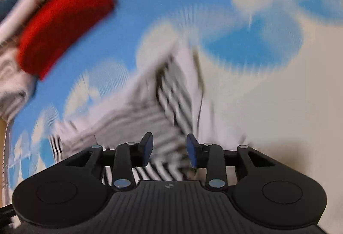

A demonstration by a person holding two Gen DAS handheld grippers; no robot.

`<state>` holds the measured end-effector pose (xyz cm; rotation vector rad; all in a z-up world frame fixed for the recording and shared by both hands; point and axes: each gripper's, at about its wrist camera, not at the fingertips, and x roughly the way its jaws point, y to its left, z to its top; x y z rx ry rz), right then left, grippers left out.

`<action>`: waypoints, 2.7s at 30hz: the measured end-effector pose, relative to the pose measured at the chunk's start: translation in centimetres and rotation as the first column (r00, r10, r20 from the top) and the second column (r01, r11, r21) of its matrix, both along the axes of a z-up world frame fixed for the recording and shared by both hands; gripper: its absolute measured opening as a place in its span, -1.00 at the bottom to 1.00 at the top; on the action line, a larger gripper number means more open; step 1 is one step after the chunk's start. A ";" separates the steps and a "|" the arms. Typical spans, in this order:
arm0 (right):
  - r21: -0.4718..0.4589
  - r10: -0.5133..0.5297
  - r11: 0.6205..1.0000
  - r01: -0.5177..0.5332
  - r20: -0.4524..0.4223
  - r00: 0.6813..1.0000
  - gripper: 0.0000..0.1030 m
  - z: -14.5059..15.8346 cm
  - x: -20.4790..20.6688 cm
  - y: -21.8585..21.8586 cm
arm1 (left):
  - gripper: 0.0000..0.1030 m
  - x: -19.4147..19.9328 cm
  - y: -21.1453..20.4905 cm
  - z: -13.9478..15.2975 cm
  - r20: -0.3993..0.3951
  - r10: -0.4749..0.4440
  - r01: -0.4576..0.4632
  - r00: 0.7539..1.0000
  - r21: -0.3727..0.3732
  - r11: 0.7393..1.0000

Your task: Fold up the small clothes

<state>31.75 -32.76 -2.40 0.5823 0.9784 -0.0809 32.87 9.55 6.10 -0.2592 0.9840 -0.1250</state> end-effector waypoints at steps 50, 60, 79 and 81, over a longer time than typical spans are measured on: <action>-0.022 0.056 0.998 -0.063 -0.245 0.968 -0.47 -8.3 -22.5 -3.1 | -0.29 -21.4 3.3 -11.2 -0.263 0.122 -0.151 0.957 -0.093 0.984; -0.052 0.062 0.996 -0.077 -0.245 0.967 -0.79 -8.5 -21.8 -2.3 | -0.59 -21.2 4.1 -12.0 -0.273 0.150 -0.192 0.950 -0.134 0.972; -0.045 0.048 0.997 -0.061 -0.247 0.968 -0.63 -8.5 -21.8 -2.5 | -0.48 -21.4 3.9 -12.2 -0.269 0.152 -0.194 0.951 -0.135 0.972; -0.045 0.048 0.997 -0.061 -0.247 0.968 -0.63 -8.5 -21.8 -2.5 | -0.48 -21.4 3.9 -12.1 -0.267 0.156 -0.197 0.951 -0.134 0.971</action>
